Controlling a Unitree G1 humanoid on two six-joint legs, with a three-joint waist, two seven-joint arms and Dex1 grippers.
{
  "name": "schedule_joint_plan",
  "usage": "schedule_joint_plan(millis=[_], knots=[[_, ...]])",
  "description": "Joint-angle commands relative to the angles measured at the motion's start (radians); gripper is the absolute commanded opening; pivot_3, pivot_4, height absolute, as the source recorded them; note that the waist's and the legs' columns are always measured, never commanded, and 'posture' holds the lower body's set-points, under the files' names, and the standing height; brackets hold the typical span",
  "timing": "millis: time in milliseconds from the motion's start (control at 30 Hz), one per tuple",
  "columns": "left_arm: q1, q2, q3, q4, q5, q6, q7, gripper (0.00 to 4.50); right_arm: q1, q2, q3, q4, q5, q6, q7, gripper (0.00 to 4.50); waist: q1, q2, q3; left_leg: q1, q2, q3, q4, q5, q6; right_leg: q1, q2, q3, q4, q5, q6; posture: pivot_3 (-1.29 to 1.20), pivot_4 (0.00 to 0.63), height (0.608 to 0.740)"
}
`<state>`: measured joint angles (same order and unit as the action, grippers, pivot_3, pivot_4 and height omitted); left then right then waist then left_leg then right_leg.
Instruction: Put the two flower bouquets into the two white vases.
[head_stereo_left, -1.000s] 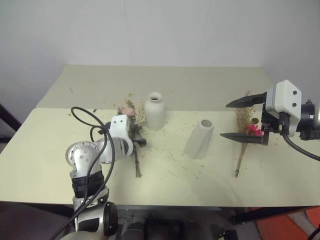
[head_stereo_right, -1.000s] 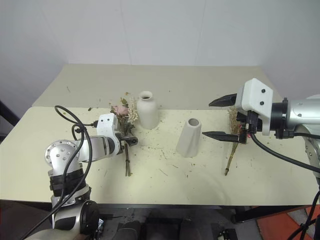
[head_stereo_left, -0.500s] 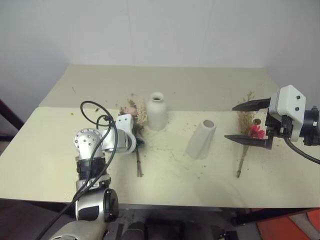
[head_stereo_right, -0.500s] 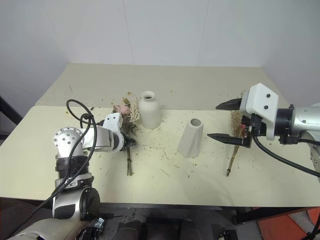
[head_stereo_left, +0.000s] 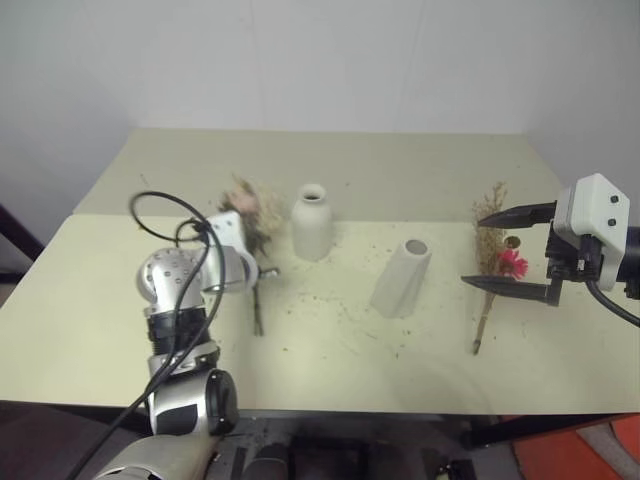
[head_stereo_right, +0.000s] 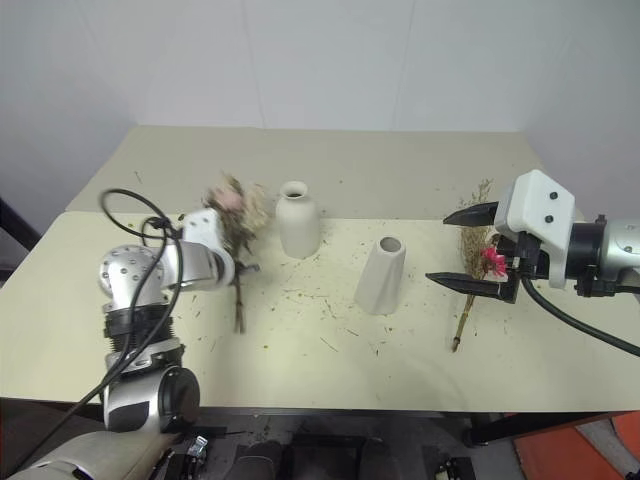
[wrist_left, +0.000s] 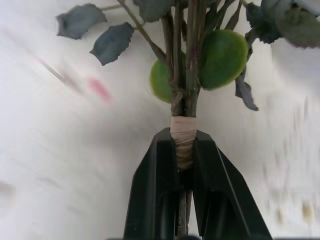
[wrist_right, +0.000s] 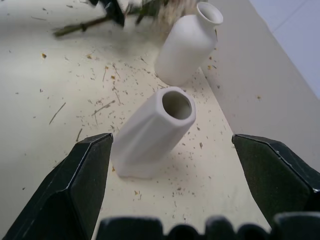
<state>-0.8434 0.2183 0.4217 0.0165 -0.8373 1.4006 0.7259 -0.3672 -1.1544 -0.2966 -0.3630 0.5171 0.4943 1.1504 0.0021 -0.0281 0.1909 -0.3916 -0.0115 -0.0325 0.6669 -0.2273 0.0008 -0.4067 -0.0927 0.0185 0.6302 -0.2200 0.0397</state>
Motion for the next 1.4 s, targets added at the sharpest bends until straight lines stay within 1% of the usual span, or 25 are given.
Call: schedule_joint_plan(millis=[33, 100, 133, 167, 233, 300, 333, 433, 500, 600, 733, 833, 900, 1000, 1133, 1400], knots=[[-0.024, 0.141, -0.02, -0.062, 0.098, -0.245, -0.229, 0.11, 0.012, -0.011, -0.071, -0.02, 0.019, 0.023, -0.021, 4.5, 0.0, 0.0, 0.0, 0.0, 0.0, 0.0, -0.001, 0.0, 0.0, 0.0, 0.0, 0.0, 0.0, 0.0, 0.0, 0.0, 0.15, 0.74], [-0.024, 0.227, -0.057, -0.004, 0.168, -0.42, -0.412, 0.11, 0.035, 0.002, -0.086, -0.034, 0.021, 0.03, -0.039, 4.5, 0.002, 0.0, 0.0, 0.001, 0.0, 0.0, -0.002, 0.0, -0.001, 0.0, 0.0, 0.0, -0.001, 0.0, 0.0, 0.0, 0.15, 0.74], [-0.028, 0.266, -0.081, 0.045, 0.207, -0.531, -0.529, 0.11, 0.049, 0.008, -0.093, -0.042, 0.022, 0.039, -0.051, 4.5, 0.004, 0.0, 0.0, 0.001, 0.0, 0.0, -0.002, 0.0, -0.001, 0.0, 0.0, 0.0, -0.001, 0.0, 0.0, 0.0, 0.15, 0.74], [-0.043, 0.29, -0.09, 0.103, 0.229, -0.62, -0.628, 0.11, 0.059, 0.014, -0.1, -0.051, 0.029, 0.054, -0.066, 4.5, 0.006, 0.0, 0.0, 0.001, 0.0, 0.001, -0.002, 0.001, -0.001, 0.0, 0.0, 0.0, -0.001, 0.0, -0.001, 0.0, 0.15, 0.74], [-0.078, 0.314, -0.096, 0.222, 0.259, -0.776, -0.798, 0.11, 0.072, 0.021, -0.11, -0.067, 0.045, 0.093, -0.094, 4.5, 0.012, 0.0, 0.0, 0.001, 0.0, 0.001, -0.002, 0.001, 0.0, 0.001, 0.0, -0.001, -0.002, 0.001, -0.001, 0.0, 0.15, 0.74], [-0.136, 0.309, -0.058, 0.368, 0.224, -0.929, -1.035, 0.11, 0.09, 0.038, -0.138, -0.093, 0.075, 0.138, -0.121, 4.5, 0.017, 0.0, 0.0, 0.0, -0.001, 0.001, -0.001, 0.001, 0.001, 0.001, -0.001, -0.002, -0.003, 0.001, 0.0, 0.0, 0.15, 0.74], [-0.171, 0.307, -0.041, 0.45, 0.201, -0.985, -1.163, 0.11, 0.104, 0.046, -0.154, -0.113, 0.086, 0.154, -0.134, 4.5, 0.018, 0.0, 0.0, -0.001, 0.0, 0.001, -0.001, 0.001, 0.001, 0.001, -0.001, -0.002, -0.004, 0.002, 0.0, 0.0, 0.15, 0.74], [-0.275, 0.305, -0.027, 0.688, 0.2, -1.114, -1.421, 0.11, 0.143, 0.062, -0.188, -0.166, 0.102, 0.186, -0.173, 4.5, 0.014, 0.0, 0.0, -0.005, 0.0, 0.001, -0.001, 0.001, 0.002, -0.001, -0.001, -0.004, -0.006, 0.002, 0.0, 0.0, 0.15, 0.74], [-0.373, 0.298, -0.023, 0.865, 0.212, -1.178, -1.551, 0.11, 0.179, 0.075, -0.212, -0.203, 0.103, 0.202, -0.199, 4.5, 0.012, -0.001, 0.0, -0.007, 0.0, 0.001, -0.001, 0.001, 0.003, -0.003, -0.001, -0.004, -0.006, 0.002, 0.0, 0.0, 0.15, 0.74], [-0.496, 0.289, 0.005, 1.058, 0.206, -1.22, -1.692, 0.11, 0.234, 0.091, -0.249, -0.259, 0.109, 0.223, -0.228, 4.5, 0.009, -0.001, 0.0, -0.01, 0.0, 0.001, 0.0, 0.0, 0.005, -0.005, -0.001, -0.004, -0.006, 0.002, 0.001, 0.0, 0.15, 0.74], [-0.593, 0.243, 0.031, 1.198, 0.227, -1.316, -1.77, 0.11, 0.308, 0.123, -0.322, -0.332, 0.12, 0.252, -0.263, 4.5, 0.007, -0.001, 0.0, -0.016, -0.001, 0.001, 0.003, -0.001, 0.006, -0.012, -0.002, -0.003, -0.003, 0.004, 0.003, 0.0, 0.15, 0.74], [-0.627, 0.201, 0.051, 1.252, 0.242, -1.367, -1.776, 0.11, 0.347, 0.147, -0.359, -0.385, 0.127, 0.277, -0.303, 4.5, 0.007, -0.001, 0.0, -0.017, -0.001, 0.001, 0.003, -0.001, 0.006, -0.013, -0.002, -0.003, -0.001, 0.004, 0.004, 0.0, 0.15, 0.74], [-0.639, 0.178, 0.054, 1.273, 0.267, -1.4, -1.749, 0.11, 0.369, 0.157, -0.378, -0.413, 0.135, 0.289, -0.319, 4.5, 0.004, -0.001, 0.0, -0.017, -0.001, 0.001, 0.005, -0.001, 0.006, -0.013, -0.001, -0.003, 0.0, 0.004, 0.004, 0.0, 0.15, 0.74], [-0.643, 0.148, 0.051, 1.293, 0.306, -1.429, -1.71, 0.11, 0.394, 0.169, -0.405, -0.453, 0.152, 0.306, -0.346, 4.5, 0.0, -0.001, 0.0, -0.016, 0.0, 0.001, 0.007, -0.001, 0.006, -0.013, -0.001, -0.003, 0.001, 0.005, 0.005, 0.0, 0.15, 0.74], [-0.623, 0.131, 0.027, 1.304, 0.375, -1.462, -1.709, 0.11, 0.399, 0.169, -0.425, -0.485, 0.179, 0.336, -0.376, 4.5, -0.002, -0.001, 0.0, -0.017, 0.0, 0.001, 0.008, -0.001, 0.006, -0.012, 0.0, -0.003, 0.001, 0.005, 0.005, 0.0, 0.15, 0.74], [-0.616, 0.088, 0.099, 1.317, 0.365, -1.452, -1.661, 0.11, 0.414, 0.162, -0.427, -0.516, 0.209, 0.366, -0.423, 4.5, -0.001, -0.001, 0.0, -0.017, 0.0, 0.001, 0.009, -0.001, 0.006, -0.013, 0.0, -0.003, 0.001, 0.005, 0.005, 0.0, 0.15, 0.74]])
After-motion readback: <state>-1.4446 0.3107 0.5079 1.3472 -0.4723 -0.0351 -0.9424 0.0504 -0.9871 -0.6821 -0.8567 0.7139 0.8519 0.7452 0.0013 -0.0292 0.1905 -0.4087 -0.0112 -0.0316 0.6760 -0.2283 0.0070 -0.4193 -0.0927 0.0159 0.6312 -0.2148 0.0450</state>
